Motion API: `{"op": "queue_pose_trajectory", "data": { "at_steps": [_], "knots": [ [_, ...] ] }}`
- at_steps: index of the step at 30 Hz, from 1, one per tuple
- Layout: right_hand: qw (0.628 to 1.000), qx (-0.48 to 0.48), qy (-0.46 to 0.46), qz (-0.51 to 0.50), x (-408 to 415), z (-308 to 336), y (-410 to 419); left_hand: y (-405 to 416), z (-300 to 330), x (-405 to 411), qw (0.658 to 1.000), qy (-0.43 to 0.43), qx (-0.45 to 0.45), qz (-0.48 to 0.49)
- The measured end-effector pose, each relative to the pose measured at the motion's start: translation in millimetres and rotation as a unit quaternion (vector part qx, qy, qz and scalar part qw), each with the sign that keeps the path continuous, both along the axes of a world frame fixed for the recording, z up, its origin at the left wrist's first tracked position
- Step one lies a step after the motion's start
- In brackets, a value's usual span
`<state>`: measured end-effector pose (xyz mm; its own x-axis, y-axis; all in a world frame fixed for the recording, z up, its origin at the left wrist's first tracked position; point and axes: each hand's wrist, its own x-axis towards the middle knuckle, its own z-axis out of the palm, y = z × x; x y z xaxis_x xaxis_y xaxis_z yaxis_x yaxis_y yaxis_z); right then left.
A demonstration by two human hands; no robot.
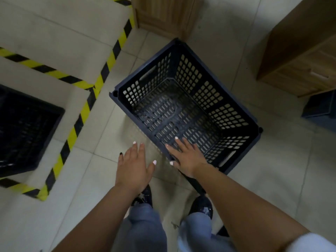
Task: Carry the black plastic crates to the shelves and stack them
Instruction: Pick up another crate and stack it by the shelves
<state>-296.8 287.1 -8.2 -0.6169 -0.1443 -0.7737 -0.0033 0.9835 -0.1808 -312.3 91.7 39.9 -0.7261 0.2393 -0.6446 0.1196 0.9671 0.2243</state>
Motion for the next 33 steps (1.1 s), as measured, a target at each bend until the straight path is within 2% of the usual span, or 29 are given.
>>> {"op": "queue_pose_trajectory", "data": {
  "at_steps": [7, 12, 20, 24, 28, 33],
  "knots": [
    [0.991, 0.037, 0.13, -0.001, -53.0, 53.4, 44.5, -1.7, 27.3, -35.5, 0.999, 0.0, -0.001, 0.05],
    [0.984, 0.065, 0.168, 0.0, -97.1, 62.5, 97.5, 21.2, 20.3, -53.6, 0.993, 0.002, -0.002, 0.118],
    [0.988, 0.095, 0.111, 0.042, -138.1, 17.9, 177.8, 67.3, -26.6, -52.8, 0.97, -0.062, -0.049, 0.23],
    [0.993, 0.071, 0.085, 0.048, -151.1, -6.8, 192.4, 87.9, -50.5, -49.6, 0.953, -0.068, -0.018, 0.294],
    [0.997, 0.048, 0.044, 0.051, -158.2, -20.0, 198.6, 102.2, -63.2, -43.6, 0.919, -0.042, 0.045, 0.388],
    [0.999, -0.02, 0.043, 0.02, -169.1, -20.7, 201.5, 115.5, -61.8, -50.7, 0.868, -0.025, 0.026, 0.495]
  ]
}}
